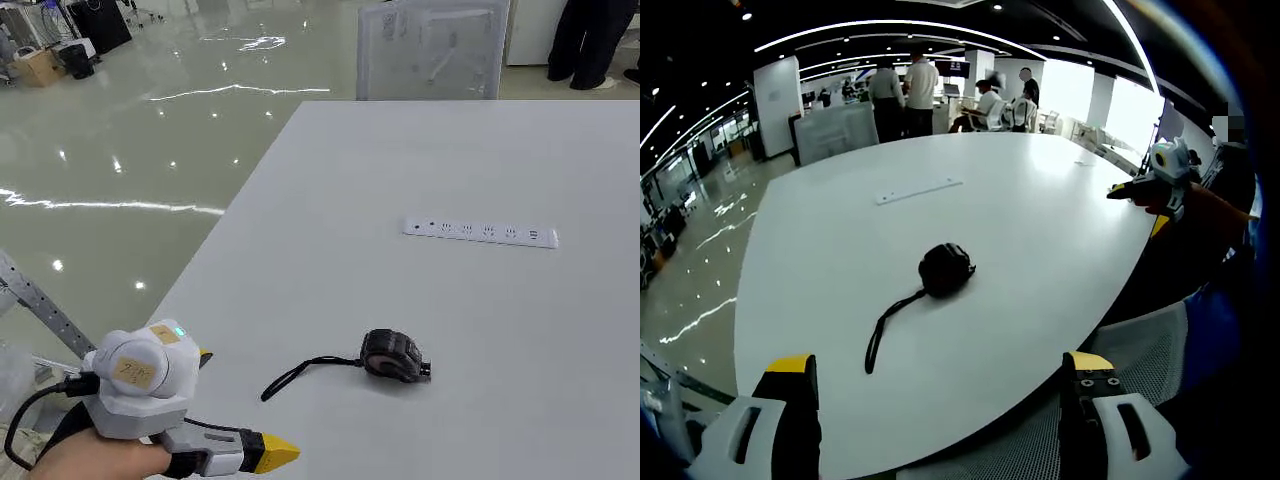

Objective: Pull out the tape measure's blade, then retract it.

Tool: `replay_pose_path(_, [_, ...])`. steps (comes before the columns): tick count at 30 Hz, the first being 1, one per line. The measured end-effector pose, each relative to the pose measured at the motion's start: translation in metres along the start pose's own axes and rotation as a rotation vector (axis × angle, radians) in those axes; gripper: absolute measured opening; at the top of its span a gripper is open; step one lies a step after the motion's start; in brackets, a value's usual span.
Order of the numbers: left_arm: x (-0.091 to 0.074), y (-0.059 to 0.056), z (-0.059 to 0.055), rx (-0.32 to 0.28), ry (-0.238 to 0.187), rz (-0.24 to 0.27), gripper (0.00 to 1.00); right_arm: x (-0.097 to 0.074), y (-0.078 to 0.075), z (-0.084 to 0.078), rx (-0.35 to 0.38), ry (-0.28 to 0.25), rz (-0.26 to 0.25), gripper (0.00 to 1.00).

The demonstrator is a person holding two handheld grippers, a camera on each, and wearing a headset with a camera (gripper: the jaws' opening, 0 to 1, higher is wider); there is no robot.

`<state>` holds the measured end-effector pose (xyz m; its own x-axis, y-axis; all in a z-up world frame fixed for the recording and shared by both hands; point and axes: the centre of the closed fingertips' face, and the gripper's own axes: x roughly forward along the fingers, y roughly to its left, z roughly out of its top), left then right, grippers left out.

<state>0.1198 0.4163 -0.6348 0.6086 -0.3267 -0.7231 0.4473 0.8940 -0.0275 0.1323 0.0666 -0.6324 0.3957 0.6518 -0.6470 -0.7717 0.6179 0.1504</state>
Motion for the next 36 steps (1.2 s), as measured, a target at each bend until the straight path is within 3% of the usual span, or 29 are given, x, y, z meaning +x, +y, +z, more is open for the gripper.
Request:
replay_pose_path(9, [0.009, 0.012, -0.003, -0.019, -0.015, 0.007, 0.95, 0.009, 0.004, -0.001, -0.01, 0.018, -0.003, 0.96])
replay_pose_path(18, [0.009, 0.016, -0.001, -0.013, -0.024, -0.007, 0.95, 0.02, 0.001, 0.002, 0.0, 0.022, 0.002, 0.96])
replay_pose_path(24, [0.016, 0.012, -0.006, 0.006, -0.007, -0.031, 0.96, 0.026, -0.001, 0.003, -0.011, 0.028, 0.006, 0.97])
replay_pose_path(36, [0.034, 0.005, 0.001, 0.026, -0.006, -0.057, 0.95, 0.042, -0.004, 0.007, -0.046, 0.04, 0.025, 0.96])
